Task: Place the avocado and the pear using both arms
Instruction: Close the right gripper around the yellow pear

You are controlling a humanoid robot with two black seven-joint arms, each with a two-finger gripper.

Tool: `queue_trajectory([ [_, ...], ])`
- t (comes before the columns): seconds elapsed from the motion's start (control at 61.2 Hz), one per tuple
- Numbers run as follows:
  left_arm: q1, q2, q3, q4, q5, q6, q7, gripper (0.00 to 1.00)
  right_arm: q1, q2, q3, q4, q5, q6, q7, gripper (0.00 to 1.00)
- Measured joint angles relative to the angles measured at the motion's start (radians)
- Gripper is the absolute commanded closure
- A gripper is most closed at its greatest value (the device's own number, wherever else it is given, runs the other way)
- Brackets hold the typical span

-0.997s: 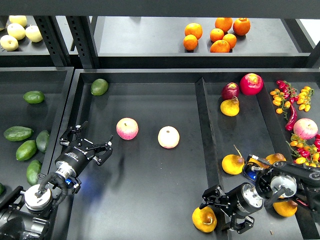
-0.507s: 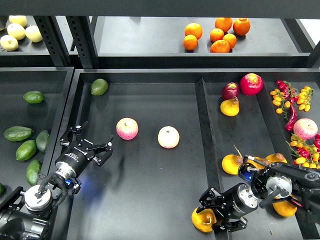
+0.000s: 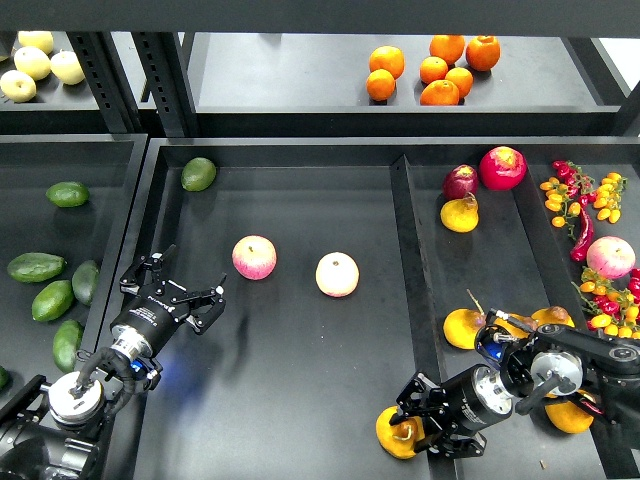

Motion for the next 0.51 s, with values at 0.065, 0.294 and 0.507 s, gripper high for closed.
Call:
queue_trajectory([
  [0.065,0.002,0.000,0.000,-0.002,0.000,0.000,0.000,0.01,-0.009,-0.002,0.013,-0.002,0.006,0.000,0.000,0.83],
  [0.294,0.004,0.000,0.000,-0.004,0.000,0.000,0.000,0.01,-0.021,-0.014,0.053,-0.015,0.019,-0.001,0.000,0.96],
  [0.507,0.004,0.000,0.002,-0.004,0.000,0.000,0.000,0.01,-0.021,-0.016,0.120,-0.019,0.012,-0.001,0.000,0.96],
])
